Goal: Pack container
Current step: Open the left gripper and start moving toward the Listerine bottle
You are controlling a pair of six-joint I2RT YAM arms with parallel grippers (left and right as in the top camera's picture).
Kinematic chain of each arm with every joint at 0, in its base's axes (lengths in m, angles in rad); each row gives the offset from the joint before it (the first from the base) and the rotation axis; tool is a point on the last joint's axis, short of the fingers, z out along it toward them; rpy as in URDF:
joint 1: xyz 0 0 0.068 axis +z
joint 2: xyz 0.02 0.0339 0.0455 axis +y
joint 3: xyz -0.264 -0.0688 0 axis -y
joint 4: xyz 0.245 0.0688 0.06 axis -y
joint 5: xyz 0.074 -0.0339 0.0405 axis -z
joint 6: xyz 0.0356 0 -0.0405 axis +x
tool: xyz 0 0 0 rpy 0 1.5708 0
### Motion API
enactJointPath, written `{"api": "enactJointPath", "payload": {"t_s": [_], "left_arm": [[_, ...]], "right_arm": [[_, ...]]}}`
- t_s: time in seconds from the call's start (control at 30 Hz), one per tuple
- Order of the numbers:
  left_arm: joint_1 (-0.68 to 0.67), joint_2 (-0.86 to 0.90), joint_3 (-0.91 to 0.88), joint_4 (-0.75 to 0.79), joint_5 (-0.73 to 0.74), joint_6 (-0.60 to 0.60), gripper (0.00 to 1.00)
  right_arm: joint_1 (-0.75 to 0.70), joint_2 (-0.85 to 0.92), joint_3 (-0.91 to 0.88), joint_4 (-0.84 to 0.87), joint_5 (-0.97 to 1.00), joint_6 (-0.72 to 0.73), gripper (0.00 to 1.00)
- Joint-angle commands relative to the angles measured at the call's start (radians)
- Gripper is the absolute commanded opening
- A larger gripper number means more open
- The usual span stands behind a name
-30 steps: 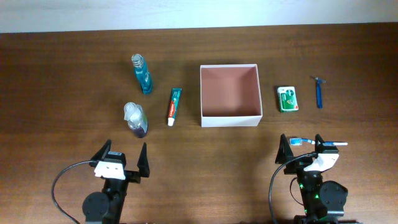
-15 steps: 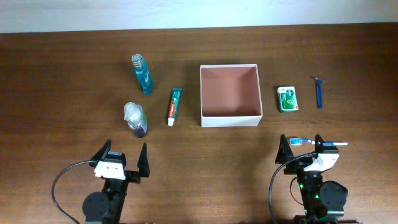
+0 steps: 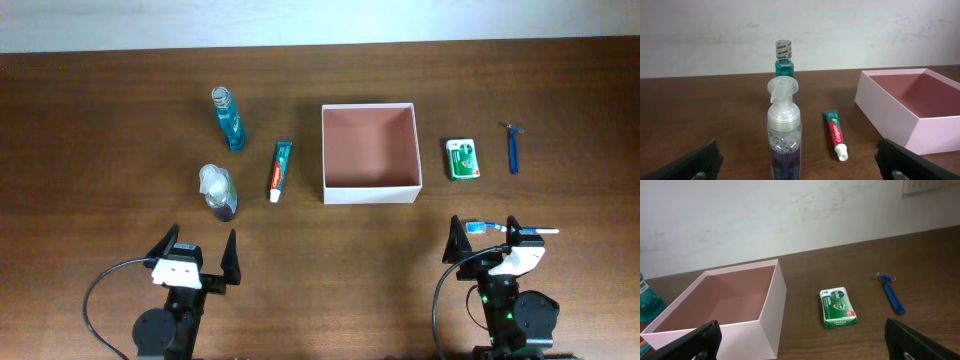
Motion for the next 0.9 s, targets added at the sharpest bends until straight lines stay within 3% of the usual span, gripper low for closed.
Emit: {"api": "enactJointPath", "payload": {"t_s": [0.0,0.53,0.77,0.87], "left_arm": [[0.005,-0.006,-0.002,-0.006,-0.003,-0.009,0.99],[0.006,-0.006,-0.002,-0.001,-0.03,-0.01,0.99],[0.006,-0.006,-0.002,0.15,-0.022,-0.01,0.99],[0.006,-0.006,-0.002,0.238,0.069,-0.009,0.99]], "right_arm": [[0.009,-0.011,-0.01,0.001,0.009,0.005,0.99],[0.009,-0.011,-0.01,0.001,0.009,0.005,0.99],[0.009,-0.011,-0.01,0.001,0.009,0.005,0.99],[0.009,-0.011,-0.01,0.001,0.009,0.005,0.99]]}}
